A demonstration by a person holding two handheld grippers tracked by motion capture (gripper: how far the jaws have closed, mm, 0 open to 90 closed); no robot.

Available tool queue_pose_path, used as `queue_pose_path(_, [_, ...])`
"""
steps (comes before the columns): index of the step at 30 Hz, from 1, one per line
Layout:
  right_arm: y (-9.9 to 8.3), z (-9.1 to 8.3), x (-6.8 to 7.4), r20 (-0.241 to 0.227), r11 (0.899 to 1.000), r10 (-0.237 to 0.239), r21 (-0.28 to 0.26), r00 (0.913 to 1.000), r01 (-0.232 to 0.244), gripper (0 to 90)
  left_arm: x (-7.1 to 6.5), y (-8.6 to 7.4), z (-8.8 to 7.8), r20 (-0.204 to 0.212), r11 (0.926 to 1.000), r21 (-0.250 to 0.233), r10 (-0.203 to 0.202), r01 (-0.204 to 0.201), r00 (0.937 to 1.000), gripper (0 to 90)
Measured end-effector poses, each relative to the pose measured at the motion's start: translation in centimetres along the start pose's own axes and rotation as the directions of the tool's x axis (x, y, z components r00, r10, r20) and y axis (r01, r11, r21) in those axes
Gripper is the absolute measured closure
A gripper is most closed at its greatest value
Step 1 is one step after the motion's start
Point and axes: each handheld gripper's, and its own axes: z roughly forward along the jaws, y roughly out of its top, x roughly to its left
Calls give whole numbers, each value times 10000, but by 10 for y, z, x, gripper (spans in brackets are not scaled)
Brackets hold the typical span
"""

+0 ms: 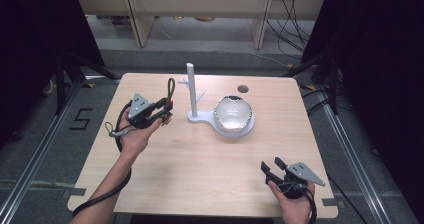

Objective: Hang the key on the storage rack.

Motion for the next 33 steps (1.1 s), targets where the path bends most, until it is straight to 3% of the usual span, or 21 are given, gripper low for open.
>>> queue_pose_path(4, [0, 0, 1, -150, 9999, 161, -1, 9998, -161, 429, 0, 2, 3, 9, 10000, 8, 59, -59, 10000, 683])
queue_pose_path(11, [0, -1, 1, 4, 9996, 284, -58, 9996, -284, 429, -2, 4, 7, 44, 9999, 41, 97, -97, 9999, 683])
queue_pose_path(14, [1, -1, -2, -49, 9999, 87, -71, 9999, -88, 429, -3, 5, 9, 46, 9999, 64, 119, -119, 9999, 683])
queue_pose_path(20, [1, -2, -2, -173, 9999, 139, -73, 9998, -140, 429, -4, 7, 12, 55, 9998, 127, 179, -179, 9998, 683])
queue_pose_path(21, [1, -3, 1, -106, 9987, 501, 33, 9987, -501, 429, -4, 7, 13, 54, 9998, 116, 141, -141, 9999, 683])
queue_pose_path(24, [1, -3, -1, -99, 9997, 250, -14, 9996, -250, 429, -4, 6, 15, 29, 9999, 124, 118, -118, 9999, 683])
queue_pose_path(26, [1, -3, 1, -113, 9987, 502, 29, 9987, -502, 429, -3, 6, 16, 23, 9998, 151, 87, -88, 10000, 683])
queue_pose_path(33, [1, -3, 1, -73, 9993, 369, -51, 9993, -369, 428, -3, 5, 19, 8, 9997, 249, 56, -56, 10000, 683])
